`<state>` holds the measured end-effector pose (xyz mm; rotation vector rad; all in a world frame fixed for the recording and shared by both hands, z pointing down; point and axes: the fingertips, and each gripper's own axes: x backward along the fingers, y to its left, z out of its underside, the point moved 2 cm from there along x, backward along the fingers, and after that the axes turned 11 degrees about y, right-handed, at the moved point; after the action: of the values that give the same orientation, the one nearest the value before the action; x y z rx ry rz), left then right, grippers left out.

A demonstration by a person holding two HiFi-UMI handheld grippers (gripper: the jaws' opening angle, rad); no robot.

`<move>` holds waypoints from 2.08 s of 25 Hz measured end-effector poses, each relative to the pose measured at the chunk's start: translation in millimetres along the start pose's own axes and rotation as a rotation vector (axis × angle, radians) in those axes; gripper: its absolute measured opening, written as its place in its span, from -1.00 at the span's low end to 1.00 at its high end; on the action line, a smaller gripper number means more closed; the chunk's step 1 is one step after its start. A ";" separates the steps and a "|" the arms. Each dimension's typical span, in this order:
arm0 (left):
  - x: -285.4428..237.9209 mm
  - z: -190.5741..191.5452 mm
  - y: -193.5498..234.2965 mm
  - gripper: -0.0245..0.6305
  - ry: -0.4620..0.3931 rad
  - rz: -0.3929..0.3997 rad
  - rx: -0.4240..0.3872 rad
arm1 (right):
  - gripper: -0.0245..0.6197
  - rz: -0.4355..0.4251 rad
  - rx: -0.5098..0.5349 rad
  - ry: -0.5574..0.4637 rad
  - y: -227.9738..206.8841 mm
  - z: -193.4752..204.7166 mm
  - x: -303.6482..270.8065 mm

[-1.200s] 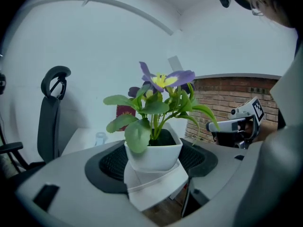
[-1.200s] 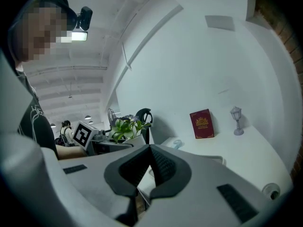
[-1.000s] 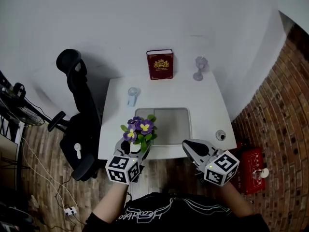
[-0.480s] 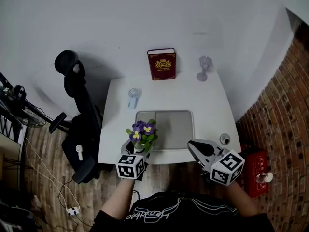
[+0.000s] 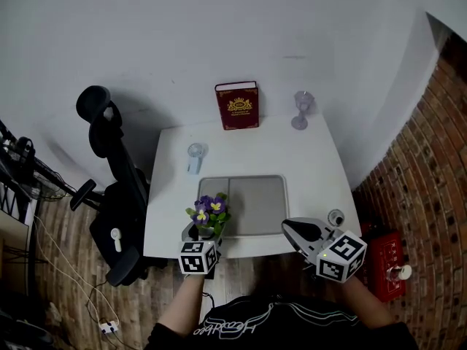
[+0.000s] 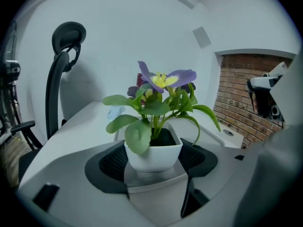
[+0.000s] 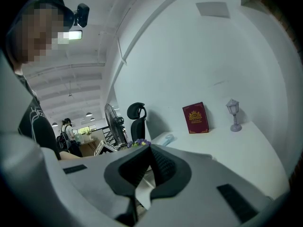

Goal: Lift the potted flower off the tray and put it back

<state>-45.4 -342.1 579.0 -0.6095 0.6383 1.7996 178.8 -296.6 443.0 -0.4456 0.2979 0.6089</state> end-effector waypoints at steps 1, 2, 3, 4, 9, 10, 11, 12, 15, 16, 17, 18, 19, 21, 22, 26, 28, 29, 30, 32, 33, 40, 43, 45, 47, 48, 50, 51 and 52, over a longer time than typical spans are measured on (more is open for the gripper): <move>-0.6 0.4 0.5 0.14 -0.002 -0.008 -0.005 | -0.92 -0.002 -0.002 0.003 -0.9 0.6 0.2; -1.4 0.5 -0.1 0.14 0.000 -0.011 -0.010 | -0.92 -0.004 -0.004 0.007 -2.0 1.0 0.7; -2.5 0.5 -1.1 0.14 0.002 -0.010 -0.014 | -0.91 -0.005 -0.007 0.010 -3.2 1.2 1.1; -3.6 0.2 -2.0 0.14 0.004 -0.005 -0.016 | -0.91 -0.005 -0.010 0.013 -4.2 1.1 1.1; -4.9 0.2 -0.9 0.14 -0.006 -0.008 -0.020 | -0.91 -0.014 -0.017 0.015 -6.8 1.8 -4.2; -5.1 0.0 -0.4 0.14 -0.006 -0.012 -0.018 | -0.91 -0.017 -0.017 0.015 -6.7 1.7 -5.1; -5.1 -0.7 0.2 0.14 -0.008 -0.013 -0.016 | -0.91 -0.018 -0.016 0.016 -6.2 1.7 -6.1; -4.7 -1.6 0.6 0.14 -0.014 -0.011 -0.015 | -0.91 -0.018 -0.015 0.018 -5.4 1.7 -7.1; -3.1 -3.6 1.5 0.14 -0.041 0.001 -0.013 | -0.91 -0.024 -0.009 0.020 -1.3 0.3 -10.4; -2.2 -4.1 1.9 0.14 -0.048 0.006 -0.010 | -0.91 -0.028 -0.006 0.019 0.7 -0.7 -11.7; -0.9 -4.1 2.1 0.15 -0.050 0.013 -0.005 | -0.91 -0.033 -0.003 0.015 3.1 -1.6 -13.0; 0.3 -3.3 2.0 0.15 -0.047 0.021 -0.002 | -0.91 -0.037 0.001 0.011 5.9 -2.3 -13.7; 1.3 -1.6 1.7 0.15 -0.041 0.028 -0.001 | -0.91 -0.038 0.003 0.009 8.8 -2.6 -13.8; 4.3 2.7 0.9 0.15 -0.027 0.038 -0.005 | -0.91 -0.035 0.005 0.010 15.0 -2.6 -12.7; 6.9 4.7 0.8 0.15 -0.021 0.040 -0.009 | -0.91 -0.035 0.005 0.011 18.8 -2.8 -12.2; 21.7 12.3 0.6 0.15 0.001 0.062 -0.011 | -0.91 -0.047 -0.001 0.004 35.7 -6.8 -10.6; 30.2 18.3 -1.9 0.15 0.022 0.092 -0.006 | -0.91 -0.054 -0.012 0.004 45.5 -7.6 -9.3; 35.4 21.3 -3.1 0.15 0.031 0.105 -0.006 | -0.91 -0.060 -0.017 0.003 51.4 -7.2 -8.9; 41.9 23.3 -4.1 0.14 0.035 0.114 -0.009 | -0.91 -0.066 -0.022 0.001 57.6 -6.5 -8.8; 59.1 22.4 -8.0 0.14 0.022 0.135 -0.016 | -0.91 -0.081 -0.031 -0.001 70.1 -4.3 -8.9; 69.9 20.5 -12.1 0.14 0.008 0.157 -0.020 | -0.91 -0.088 -0.037 0.000 76.2 -2.5 -9.0; 160.9 0.9 -50.1 -0.64 -0.144 0.335 -0.065 | -0.91 -0.134 -0.039 -0.002 115.3 11.8 -12.1; 194.9 -5.3 -62.6 -0.76 -0.199 0.413 -0.049 | -0.92 -0.139 -0.032 -0.019 133.7 16.9 -7.7; 216.4 -9.6 -68.6 -0.79 -0.235 0.437 -0.055 | -0.92 -0.140 -0.017 -0.033 147.4 17.6 -2.1; 234.6 -11.7 -74.0 -0.79 -0.257 0.451 -0.074 | -0.91 -0.141 -0.010 -0.054 159.8 16.3 3.9; 241.9 -11.6 -76.6 -0.79 -0.263 0.462 -0.080 | -0.91 -0.141 -0.009 -0.067 165.3 15.4 6.8; 253.1 -9.5 -81.1 -0.79 -0.266 0.482 -0.077 | -0.91 -0.141 -0.005 -0.089 174.9 13.8 12.4; 257.7 -7.8 -82.5 -0.79 -0.267 0.488 -0.075 | -0.91 -0.139 0.000 -0.096 179.6 13.4 14.9; 261.9 -5.7 -83.3 -0.79 -0.269 0.489 -0.076 | -0.92 -0.136 0.004 -0.100 184.3 13.6 16.9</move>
<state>-41.2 -145.6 386.8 -0.2603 0.5665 2.3215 82.0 -147.2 390.5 -0.4262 0.1721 0.4957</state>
